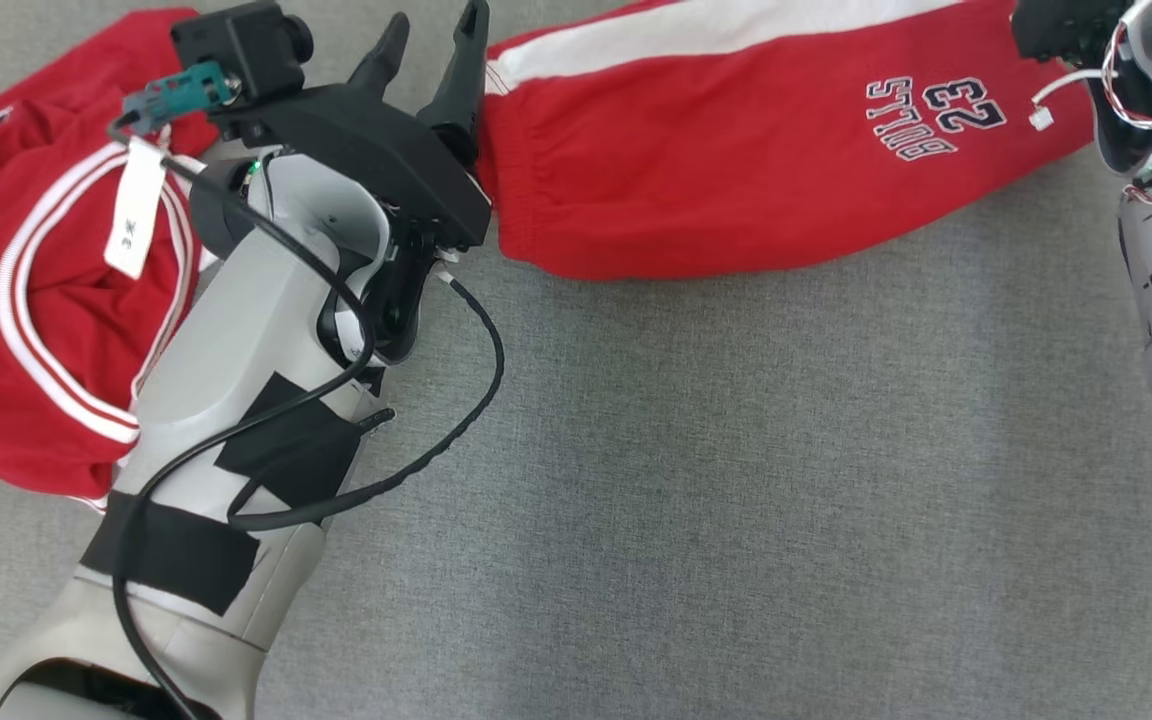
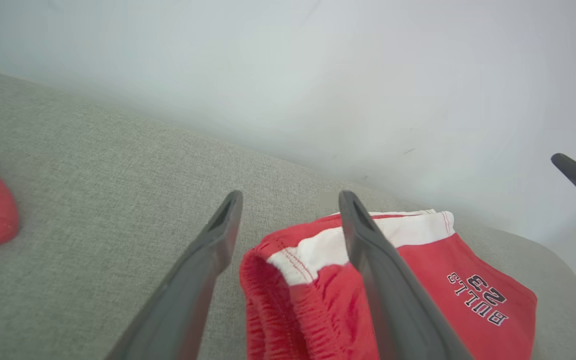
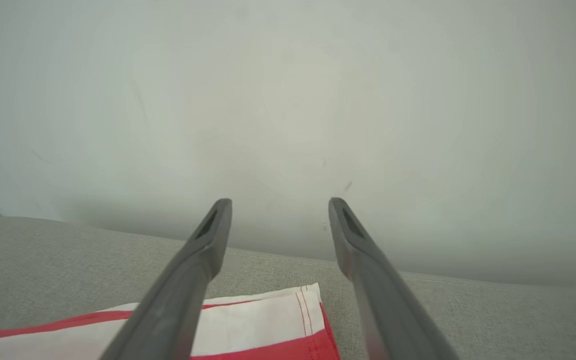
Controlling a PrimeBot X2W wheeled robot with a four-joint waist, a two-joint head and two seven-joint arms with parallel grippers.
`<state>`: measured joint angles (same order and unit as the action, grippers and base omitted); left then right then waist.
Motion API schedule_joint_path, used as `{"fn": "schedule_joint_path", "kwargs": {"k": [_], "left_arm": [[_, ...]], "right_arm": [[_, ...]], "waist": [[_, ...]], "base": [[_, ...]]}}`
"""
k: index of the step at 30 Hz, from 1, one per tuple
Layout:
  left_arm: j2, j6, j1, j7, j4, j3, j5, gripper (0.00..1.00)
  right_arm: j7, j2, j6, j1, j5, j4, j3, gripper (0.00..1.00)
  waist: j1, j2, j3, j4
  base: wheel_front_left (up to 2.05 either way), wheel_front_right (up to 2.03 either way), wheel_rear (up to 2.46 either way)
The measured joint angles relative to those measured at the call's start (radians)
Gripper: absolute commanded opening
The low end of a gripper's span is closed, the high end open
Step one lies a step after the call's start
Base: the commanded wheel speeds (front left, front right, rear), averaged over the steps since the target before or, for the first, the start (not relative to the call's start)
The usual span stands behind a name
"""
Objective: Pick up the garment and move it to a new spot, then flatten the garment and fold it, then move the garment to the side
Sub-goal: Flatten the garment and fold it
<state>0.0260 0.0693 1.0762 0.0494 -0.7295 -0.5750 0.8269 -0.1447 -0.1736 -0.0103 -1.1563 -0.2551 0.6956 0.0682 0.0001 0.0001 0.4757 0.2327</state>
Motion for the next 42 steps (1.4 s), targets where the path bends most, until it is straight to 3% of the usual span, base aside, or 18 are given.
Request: {"fn": "schedule_joint_path", "kwargs": {"k": [3, 9, 14, 26, 42], "left_arm": [[-0.001, -0.020, -0.002, 0.034, -0.030, 0.004, -0.007, 1.00], [0.016, -0.107, -0.045, 0.058, -0.059, -0.077, -0.066, 1.00], [0.047, -0.149, -0.123, 0.075, -0.088, -0.134, -0.101, 1.00], [0.050, -0.159, -0.264, 0.085, -0.107, -0.198, -0.118, 1.00], [0.040, -0.167, -0.219, 0.077, -0.122, -0.235, -0.142, 1.00]], "right_arm": [[0.038, -0.014, -0.014, 0.009, 0.000, 0.014, 0.000, 1.00], [0.078, -0.038, -0.034, 0.107, 0.000, 0.050, -0.001, 1.00], [0.103, -0.040, -0.039, 0.202, 0.000, 0.085, -0.007, 1.00], [0.112, -0.014, -0.042, 0.375, -0.036, 0.132, -0.029, 1.00], [0.069, -0.018, 0.009, 0.363, -0.044, 0.143, -0.055, 1.00]], "waist": [[0.0000, 0.0000, -0.020, 0.001], [-0.0002, 0.0000, -0.082, 0.000], [-0.0002, -0.0003, -0.147, -0.005], [-0.0004, -0.0003, -0.271, -0.031], [0.0000, -0.0001, -0.178, -0.021]], "base": [[0.00, 0.00, 0.00], [0.00, 0.00, 0.00], [0.00, 0.00, 0.00], [0.00, 0.00, 0.00], [0.00, 0.00, 0.00]]}}
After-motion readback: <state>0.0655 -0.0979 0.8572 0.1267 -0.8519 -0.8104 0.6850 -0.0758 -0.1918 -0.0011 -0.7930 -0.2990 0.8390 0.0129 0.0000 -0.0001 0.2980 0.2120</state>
